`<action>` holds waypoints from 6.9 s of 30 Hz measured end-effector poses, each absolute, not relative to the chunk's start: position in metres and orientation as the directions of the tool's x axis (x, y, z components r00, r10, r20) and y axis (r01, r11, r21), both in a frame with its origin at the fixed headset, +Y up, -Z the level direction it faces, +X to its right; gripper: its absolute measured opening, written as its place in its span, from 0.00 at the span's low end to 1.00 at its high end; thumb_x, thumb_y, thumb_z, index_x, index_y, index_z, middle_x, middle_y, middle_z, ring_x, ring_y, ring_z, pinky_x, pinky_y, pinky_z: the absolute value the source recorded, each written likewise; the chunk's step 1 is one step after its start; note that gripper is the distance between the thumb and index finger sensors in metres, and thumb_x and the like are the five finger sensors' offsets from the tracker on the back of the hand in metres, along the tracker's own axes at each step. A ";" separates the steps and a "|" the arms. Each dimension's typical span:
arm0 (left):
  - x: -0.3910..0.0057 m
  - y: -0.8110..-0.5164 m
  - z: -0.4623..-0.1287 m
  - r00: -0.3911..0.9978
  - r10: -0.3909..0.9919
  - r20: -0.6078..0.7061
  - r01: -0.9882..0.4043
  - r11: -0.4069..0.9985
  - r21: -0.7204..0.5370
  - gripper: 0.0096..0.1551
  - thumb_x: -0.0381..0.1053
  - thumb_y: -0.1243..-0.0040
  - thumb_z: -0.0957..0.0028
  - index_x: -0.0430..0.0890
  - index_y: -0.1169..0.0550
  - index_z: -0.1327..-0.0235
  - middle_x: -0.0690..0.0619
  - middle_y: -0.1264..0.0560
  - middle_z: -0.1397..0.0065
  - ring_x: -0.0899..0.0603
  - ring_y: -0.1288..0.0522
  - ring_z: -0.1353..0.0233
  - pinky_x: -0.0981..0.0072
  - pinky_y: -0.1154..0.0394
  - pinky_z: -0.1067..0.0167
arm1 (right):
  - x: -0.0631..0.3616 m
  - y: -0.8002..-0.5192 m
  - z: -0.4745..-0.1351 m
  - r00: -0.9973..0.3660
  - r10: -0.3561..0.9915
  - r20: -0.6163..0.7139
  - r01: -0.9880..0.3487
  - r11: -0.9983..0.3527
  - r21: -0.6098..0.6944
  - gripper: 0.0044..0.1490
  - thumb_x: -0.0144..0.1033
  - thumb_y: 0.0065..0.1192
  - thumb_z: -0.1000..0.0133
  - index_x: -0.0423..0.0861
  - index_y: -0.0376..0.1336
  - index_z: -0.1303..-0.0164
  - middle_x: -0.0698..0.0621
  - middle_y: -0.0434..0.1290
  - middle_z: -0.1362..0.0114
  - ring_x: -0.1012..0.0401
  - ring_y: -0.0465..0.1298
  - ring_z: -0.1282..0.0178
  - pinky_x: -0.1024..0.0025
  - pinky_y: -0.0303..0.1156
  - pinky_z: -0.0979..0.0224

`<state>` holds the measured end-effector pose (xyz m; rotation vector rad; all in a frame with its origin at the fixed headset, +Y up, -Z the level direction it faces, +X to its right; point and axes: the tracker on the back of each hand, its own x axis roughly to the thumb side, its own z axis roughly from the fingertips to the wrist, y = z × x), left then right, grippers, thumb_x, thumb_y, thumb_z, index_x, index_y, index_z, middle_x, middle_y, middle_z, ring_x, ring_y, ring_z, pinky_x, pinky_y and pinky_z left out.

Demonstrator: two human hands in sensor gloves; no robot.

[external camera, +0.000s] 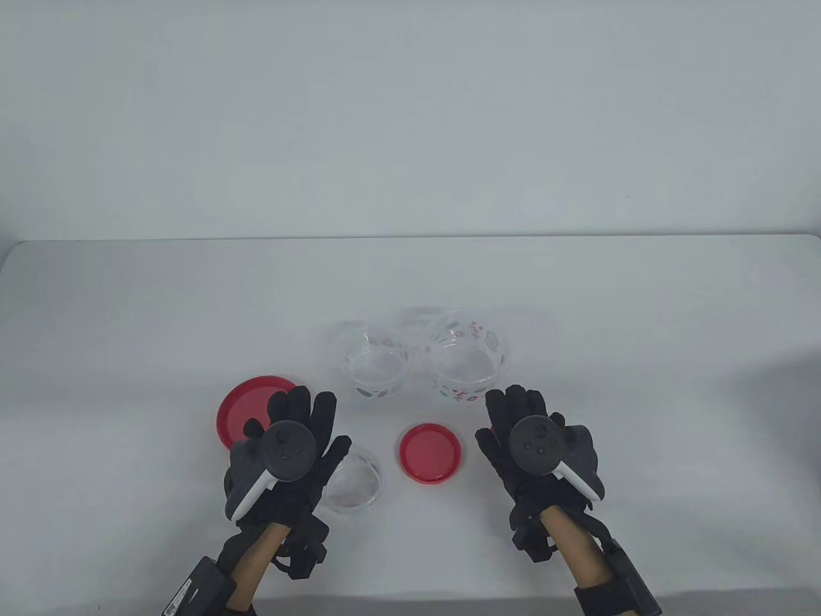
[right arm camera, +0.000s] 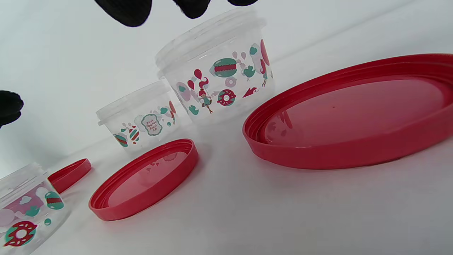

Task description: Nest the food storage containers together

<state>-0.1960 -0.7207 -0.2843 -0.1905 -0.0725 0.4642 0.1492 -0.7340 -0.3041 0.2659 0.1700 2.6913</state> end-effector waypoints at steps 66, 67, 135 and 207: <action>-0.182 -0.743 -0.291 0.969 0.248 -0.010 -0.237 0.911 -0.336 0.31 0.53 0.54 0.31 0.50 0.37 0.14 0.44 0.25 0.25 0.43 0.20 0.47 0.58 0.21 0.48 | 0.182 -0.746 -0.299 -0.703 0.710 0.050 -0.677 -0.688 0.262 0.44 0.50 0.41 0.31 0.40 0.34 0.13 0.35 0.34 0.13 0.38 0.34 0.18 0.32 0.38 0.28; -0.182 -0.743 -0.291 0.970 0.243 -0.011 -0.233 0.914 -0.332 0.30 0.52 0.54 0.31 0.50 0.37 0.14 0.43 0.24 0.25 0.43 0.20 0.47 0.58 0.21 0.48 | 0.181 -0.746 -0.298 -0.700 0.713 0.039 -0.680 -0.682 0.268 0.44 0.50 0.41 0.31 0.41 0.34 0.13 0.35 0.35 0.13 0.38 0.35 0.18 0.33 0.39 0.28; -0.067 -0.708 -0.322 0.842 0.534 0.080 -0.493 0.820 -0.289 0.40 0.65 0.56 0.33 0.53 0.43 0.09 0.40 0.36 0.13 0.34 0.30 0.25 0.41 0.34 0.28 | 0.194 -0.738 -0.289 -0.184 0.978 -0.100 -0.978 -0.172 0.118 0.40 0.49 0.36 0.29 0.33 0.45 0.16 0.30 0.52 0.19 0.37 0.61 0.29 0.44 0.66 0.38; -0.001 -0.691 -0.267 0.777 0.192 0.599 -0.166 0.981 -0.100 0.30 0.59 0.75 0.33 0.47 0.60 0.27 0.37 0.57 0.11 0.26 0.45 0.17 0.38 0.30 0.33 | 0.181 -0.757 -0.287 -0.132 0.969 -0.208 -0.979 -0.096 0.178 0.40 0.49 0.38 0.30 0.32 0.46 0.17 0.30 0.53 0.20 0.37 0.62 0.30 0.44 0.67 0.39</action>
